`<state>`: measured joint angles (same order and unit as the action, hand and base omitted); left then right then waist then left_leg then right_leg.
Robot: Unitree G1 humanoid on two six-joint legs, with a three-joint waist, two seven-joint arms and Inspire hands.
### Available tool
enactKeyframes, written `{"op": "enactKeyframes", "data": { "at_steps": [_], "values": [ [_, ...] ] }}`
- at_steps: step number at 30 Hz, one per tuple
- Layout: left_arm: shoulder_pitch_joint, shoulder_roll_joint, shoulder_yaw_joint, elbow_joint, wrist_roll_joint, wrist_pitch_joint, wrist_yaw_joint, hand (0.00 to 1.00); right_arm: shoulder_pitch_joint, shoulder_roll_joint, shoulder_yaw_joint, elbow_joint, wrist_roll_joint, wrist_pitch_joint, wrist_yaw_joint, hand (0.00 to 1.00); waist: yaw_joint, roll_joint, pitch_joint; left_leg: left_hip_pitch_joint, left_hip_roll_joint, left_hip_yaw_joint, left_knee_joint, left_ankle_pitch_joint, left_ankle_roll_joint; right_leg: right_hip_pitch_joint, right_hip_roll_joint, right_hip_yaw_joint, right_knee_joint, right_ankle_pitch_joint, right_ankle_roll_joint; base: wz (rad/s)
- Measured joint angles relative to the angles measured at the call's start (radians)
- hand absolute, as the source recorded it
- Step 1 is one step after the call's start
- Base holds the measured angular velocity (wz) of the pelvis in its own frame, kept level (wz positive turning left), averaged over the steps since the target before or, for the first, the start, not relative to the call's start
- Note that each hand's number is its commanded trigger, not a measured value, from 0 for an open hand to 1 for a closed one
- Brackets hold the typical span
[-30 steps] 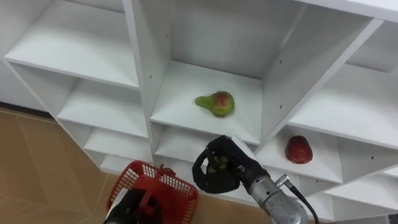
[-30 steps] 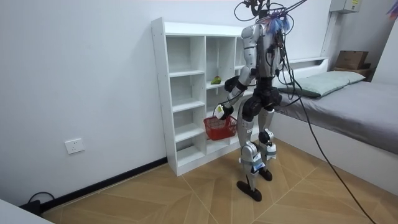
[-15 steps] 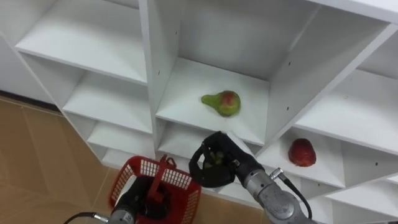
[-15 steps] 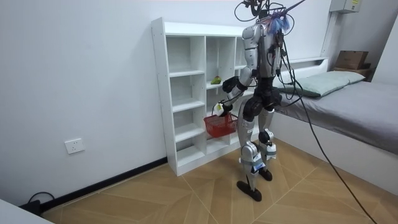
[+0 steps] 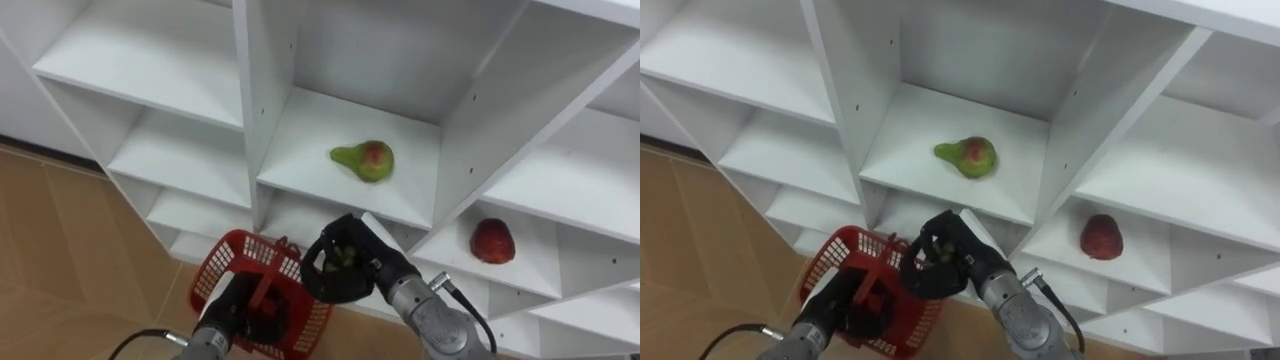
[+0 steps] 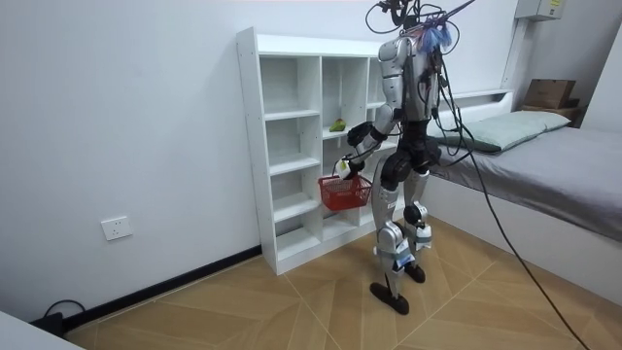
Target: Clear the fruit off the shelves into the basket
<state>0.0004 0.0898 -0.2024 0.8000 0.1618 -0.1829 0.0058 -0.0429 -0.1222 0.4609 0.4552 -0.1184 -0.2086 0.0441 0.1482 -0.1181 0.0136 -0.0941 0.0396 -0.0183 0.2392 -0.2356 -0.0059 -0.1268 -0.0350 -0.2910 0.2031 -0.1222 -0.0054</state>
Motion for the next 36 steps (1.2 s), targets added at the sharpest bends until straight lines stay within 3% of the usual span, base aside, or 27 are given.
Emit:
{"op": "enactKeyframes", "data": {
  "at_steps": [10,18,36],
  "values": [
    [0.000,0.000,-0.025,-0.008,-0.006,0.000,0.002,1.00,-0.017,0.009,0.001,0.000,0.027,0.000,0.002,1.00,0.000,0.002,0.0018,0.001,0.000,0.000,0.000,0.000,0.000,0.002,-0.001,-0.005,0.000,0.000,0.000,0.00],
    [-0.001,-0.007,-0.039,-0.016,-0.013,0.000,0.002,1.00,-0.021,0.016,0.009,0.000,0.044,0.000,0.008,1.00,0.000,0.019,0.0143,-0.001,0.000,-0.001,0.000,0.000,0.000,0.003,-0.002,-0.007,0.001,0.000,0.000,0.00],
    [-0.015,-0.007,-0.075,-0.015,-0.013,0.001,0.000,1.00,-0.031,0.016,0.031,0.000,0.201,0.004,0.086,1.00,-0.004,0.026,0.0099,-0.001,-0.001,-0.011,0.007,0.000,0.000,0.004,-0.001,-0.010,0.001,0.000,0.000,0.01]
  ]
}}
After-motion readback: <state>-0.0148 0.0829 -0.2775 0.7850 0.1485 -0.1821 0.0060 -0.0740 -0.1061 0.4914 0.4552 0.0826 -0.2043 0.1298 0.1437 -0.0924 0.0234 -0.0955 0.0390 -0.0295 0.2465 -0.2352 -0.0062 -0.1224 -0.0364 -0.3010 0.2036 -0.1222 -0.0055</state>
